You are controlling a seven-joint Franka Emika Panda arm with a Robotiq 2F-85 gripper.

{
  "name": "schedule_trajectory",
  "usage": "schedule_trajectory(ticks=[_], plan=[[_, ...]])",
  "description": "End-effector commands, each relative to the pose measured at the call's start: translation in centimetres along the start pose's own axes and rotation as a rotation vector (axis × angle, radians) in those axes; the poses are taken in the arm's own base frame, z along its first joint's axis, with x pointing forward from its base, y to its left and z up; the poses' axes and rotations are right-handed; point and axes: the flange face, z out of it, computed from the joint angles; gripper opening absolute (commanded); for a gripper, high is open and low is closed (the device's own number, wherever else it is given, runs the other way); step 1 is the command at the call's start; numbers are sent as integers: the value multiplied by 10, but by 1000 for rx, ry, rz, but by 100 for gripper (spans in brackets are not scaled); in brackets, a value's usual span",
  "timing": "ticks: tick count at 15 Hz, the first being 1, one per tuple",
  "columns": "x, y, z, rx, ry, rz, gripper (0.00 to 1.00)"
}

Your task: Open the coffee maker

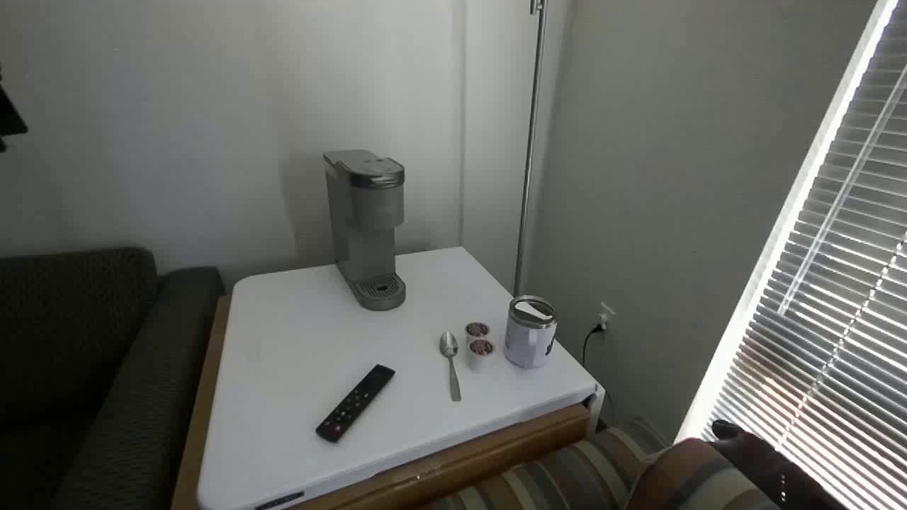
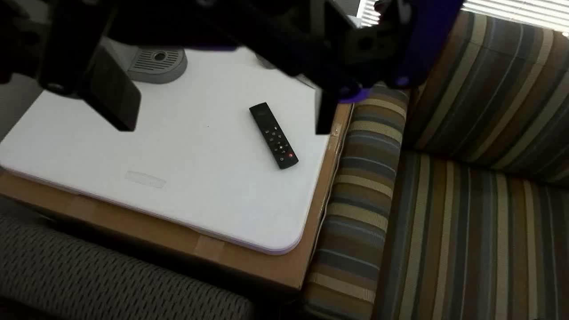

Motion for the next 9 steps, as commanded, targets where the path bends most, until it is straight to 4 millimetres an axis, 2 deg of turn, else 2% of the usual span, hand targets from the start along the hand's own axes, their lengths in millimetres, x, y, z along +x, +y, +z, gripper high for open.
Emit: schedule_trajectory(ticks=[1, 5, 9], plan=[[0, 0, -1, 0, -1, 0, 100], [3, 2, 0, 2, -8, 1, 100], [31, 22, -4, -6, -6, 30, 100]])
